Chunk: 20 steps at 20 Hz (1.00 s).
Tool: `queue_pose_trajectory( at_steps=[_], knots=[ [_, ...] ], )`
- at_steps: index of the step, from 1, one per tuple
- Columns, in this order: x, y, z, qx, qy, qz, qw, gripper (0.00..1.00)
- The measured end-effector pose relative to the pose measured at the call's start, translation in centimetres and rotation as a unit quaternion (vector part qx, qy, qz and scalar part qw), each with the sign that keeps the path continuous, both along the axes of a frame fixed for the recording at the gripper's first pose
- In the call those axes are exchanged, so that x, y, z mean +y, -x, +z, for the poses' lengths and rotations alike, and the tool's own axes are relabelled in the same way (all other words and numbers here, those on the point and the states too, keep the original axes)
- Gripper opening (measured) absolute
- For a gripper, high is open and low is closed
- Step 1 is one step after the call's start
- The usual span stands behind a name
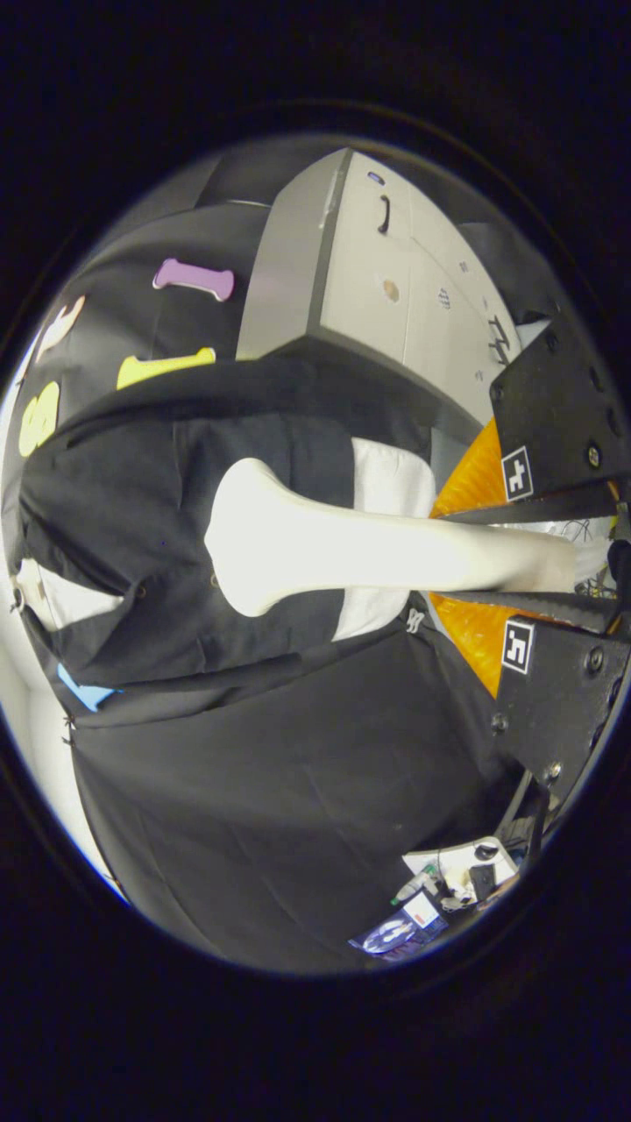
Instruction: Iron the clothes twice with a garment steamer, once on the left side and once on the right side.
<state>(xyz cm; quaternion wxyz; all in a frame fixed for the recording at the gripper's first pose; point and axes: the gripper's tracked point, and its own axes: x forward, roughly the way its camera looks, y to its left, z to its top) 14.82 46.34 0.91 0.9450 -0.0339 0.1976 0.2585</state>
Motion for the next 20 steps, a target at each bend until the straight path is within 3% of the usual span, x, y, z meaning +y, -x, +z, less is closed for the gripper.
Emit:
queue_pose_trajectory(
  at_steps=[20],
  knots=[
    [-8.0,2.6,-2.0,0.027,-0.044,-0.125,0.991,0.36]
  ],
)
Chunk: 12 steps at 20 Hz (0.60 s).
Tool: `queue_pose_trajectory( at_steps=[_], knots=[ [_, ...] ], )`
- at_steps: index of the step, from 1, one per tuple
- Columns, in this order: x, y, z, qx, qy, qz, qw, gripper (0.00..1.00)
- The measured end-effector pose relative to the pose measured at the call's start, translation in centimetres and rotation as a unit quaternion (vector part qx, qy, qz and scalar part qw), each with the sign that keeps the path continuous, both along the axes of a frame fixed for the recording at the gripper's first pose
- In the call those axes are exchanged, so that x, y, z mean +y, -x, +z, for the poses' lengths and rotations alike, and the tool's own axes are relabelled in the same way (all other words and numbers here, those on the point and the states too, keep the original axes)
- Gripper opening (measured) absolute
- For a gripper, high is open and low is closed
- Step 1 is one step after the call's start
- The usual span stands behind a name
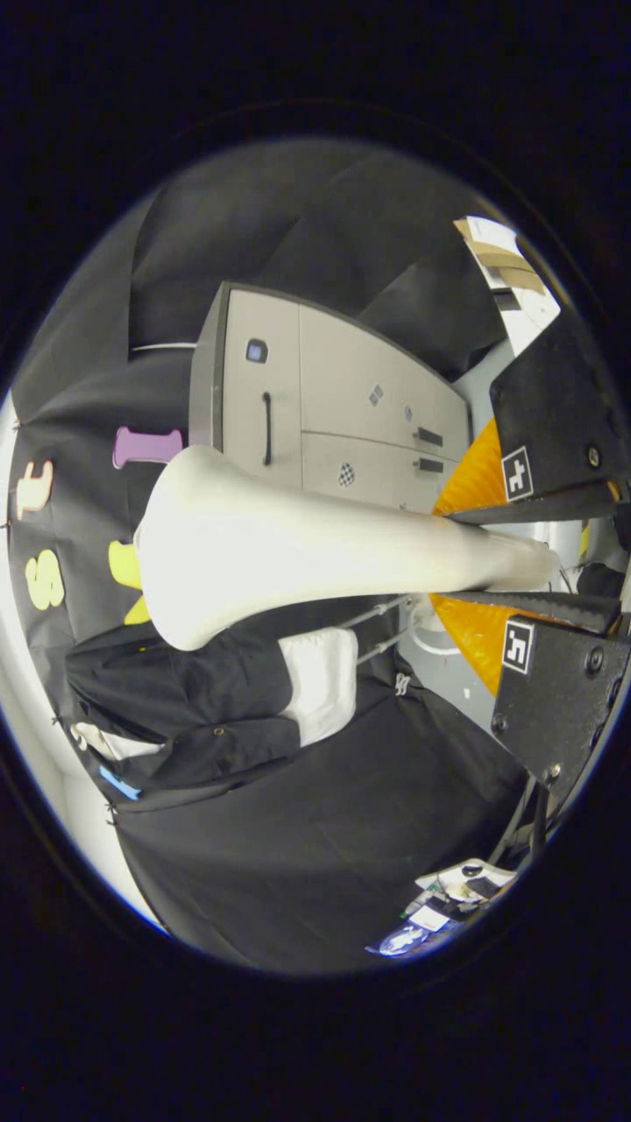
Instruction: Iron the clothes twice with a garment steamer, once on the left side and once on the right side.
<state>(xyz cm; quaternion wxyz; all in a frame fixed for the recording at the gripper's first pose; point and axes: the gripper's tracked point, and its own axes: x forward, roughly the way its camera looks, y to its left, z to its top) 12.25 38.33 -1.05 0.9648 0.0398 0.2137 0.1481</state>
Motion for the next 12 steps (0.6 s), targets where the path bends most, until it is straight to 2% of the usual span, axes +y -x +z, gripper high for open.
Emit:
queue_pose_trajectory(
  at_steps=[12],
  knots=[
    [-2.1,0.1,0.6,-0.016,-0.032,-0.064,0.997,0.36]
  ],
)
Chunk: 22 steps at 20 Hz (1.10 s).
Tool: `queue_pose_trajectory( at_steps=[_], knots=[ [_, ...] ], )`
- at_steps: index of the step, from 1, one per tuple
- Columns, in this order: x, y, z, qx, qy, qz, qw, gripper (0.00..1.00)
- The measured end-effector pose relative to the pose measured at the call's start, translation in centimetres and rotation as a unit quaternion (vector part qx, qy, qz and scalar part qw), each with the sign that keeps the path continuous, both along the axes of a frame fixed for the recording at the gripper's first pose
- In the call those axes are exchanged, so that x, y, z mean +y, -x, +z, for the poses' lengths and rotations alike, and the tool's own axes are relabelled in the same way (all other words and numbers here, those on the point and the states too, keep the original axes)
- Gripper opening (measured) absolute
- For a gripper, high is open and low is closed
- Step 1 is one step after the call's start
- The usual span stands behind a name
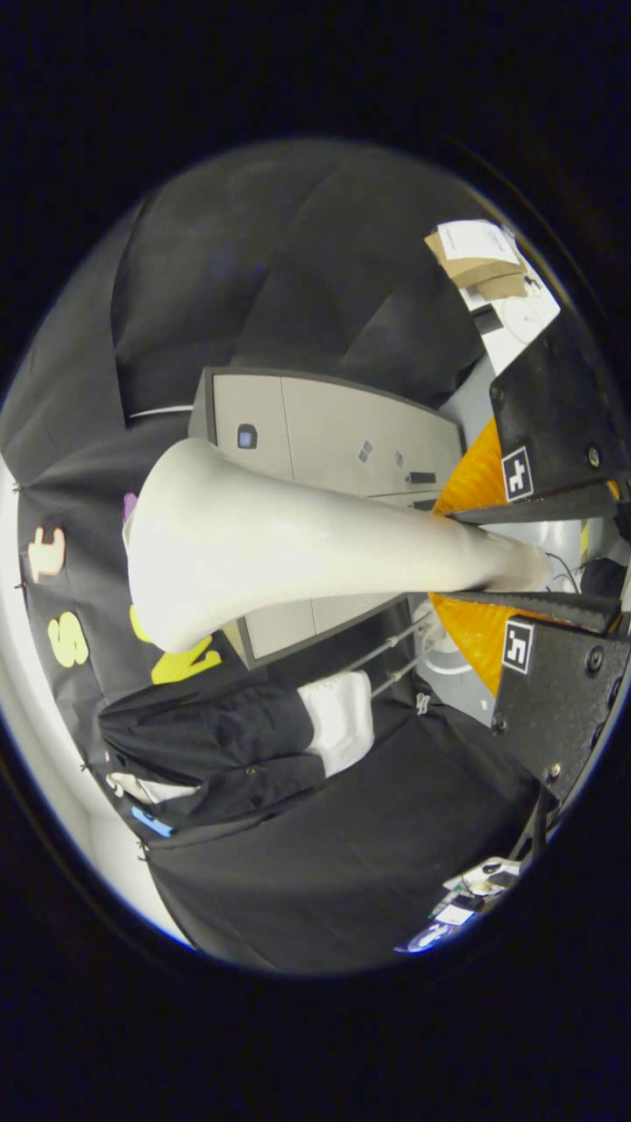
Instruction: Iron the clothes twice with a garment steamer, once on the left side and once on the right side.
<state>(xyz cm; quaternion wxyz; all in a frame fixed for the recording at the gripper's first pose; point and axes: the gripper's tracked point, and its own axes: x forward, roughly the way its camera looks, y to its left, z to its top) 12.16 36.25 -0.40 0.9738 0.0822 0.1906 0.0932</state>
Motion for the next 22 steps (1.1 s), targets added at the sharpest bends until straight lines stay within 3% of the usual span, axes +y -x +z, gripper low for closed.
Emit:
queue_pose_trajectory(
  at_steps=[9,22],
  knots=[
    [-1.1,-0.5,0.6,-0.011,-0.005,-0.035,0.999,0.36],
    [-1.4,-0.8,1.0,-0.014,-0.004,-0.041,0.999,0.36]
  ],
)
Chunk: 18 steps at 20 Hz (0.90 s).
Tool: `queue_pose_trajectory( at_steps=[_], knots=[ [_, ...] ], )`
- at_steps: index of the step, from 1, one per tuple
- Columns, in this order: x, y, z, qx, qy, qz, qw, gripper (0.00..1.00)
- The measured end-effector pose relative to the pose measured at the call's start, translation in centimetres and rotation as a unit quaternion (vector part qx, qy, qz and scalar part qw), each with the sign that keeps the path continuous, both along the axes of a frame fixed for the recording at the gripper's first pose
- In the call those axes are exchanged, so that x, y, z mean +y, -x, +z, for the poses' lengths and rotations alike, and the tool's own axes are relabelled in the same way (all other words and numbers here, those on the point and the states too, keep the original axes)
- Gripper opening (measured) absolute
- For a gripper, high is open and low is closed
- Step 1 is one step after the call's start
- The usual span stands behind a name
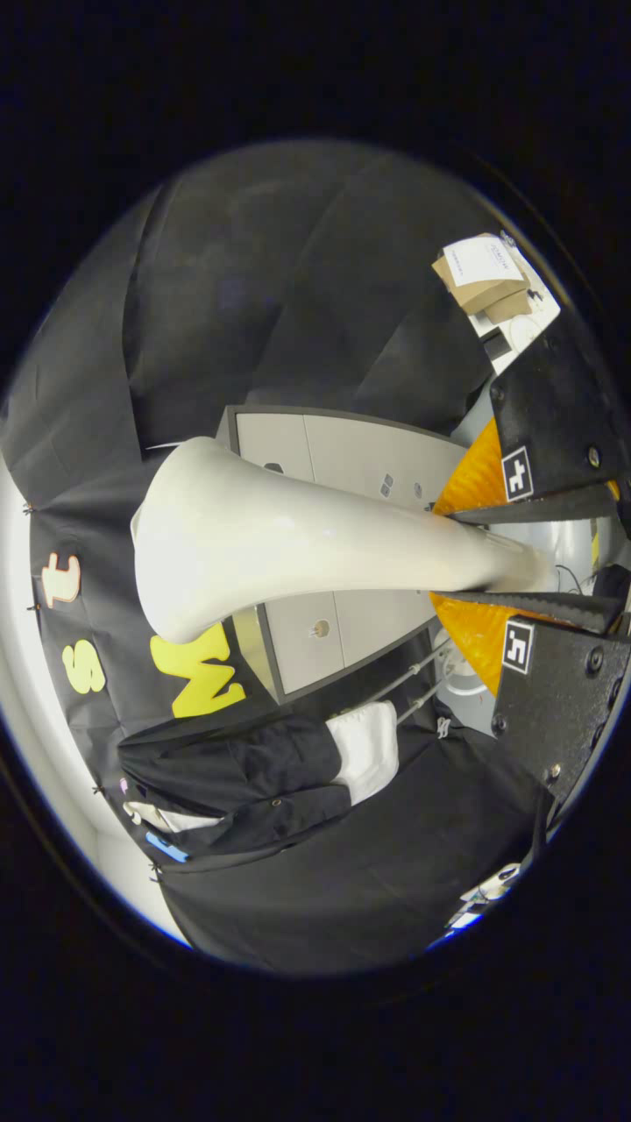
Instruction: Iron the clothes twice with a garment steamer, once on the left side and once on the right side.
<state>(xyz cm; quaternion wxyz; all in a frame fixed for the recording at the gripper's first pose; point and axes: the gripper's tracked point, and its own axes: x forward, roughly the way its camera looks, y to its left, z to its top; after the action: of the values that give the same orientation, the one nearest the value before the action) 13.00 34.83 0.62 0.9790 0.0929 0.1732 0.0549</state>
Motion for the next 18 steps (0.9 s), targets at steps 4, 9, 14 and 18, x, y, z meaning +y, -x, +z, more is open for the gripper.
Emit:
queue_pose_trajectory(
  at_steps=[4,9,14,18],
  knots=[
    [0.03,0.06,-0.04,0.001,0.004,0.008,1.0,0.36],
    [0.04,0.11,-0.18,0.004,0.005,0.012,1.0,0.36],
    [0.05,0.03,-0.19,0.006,0.007,0.014,1.0,0.36],
    [0.11,0.03,-0.17,0.005,0.006,0.017,1.0,0.36]
  ],
)
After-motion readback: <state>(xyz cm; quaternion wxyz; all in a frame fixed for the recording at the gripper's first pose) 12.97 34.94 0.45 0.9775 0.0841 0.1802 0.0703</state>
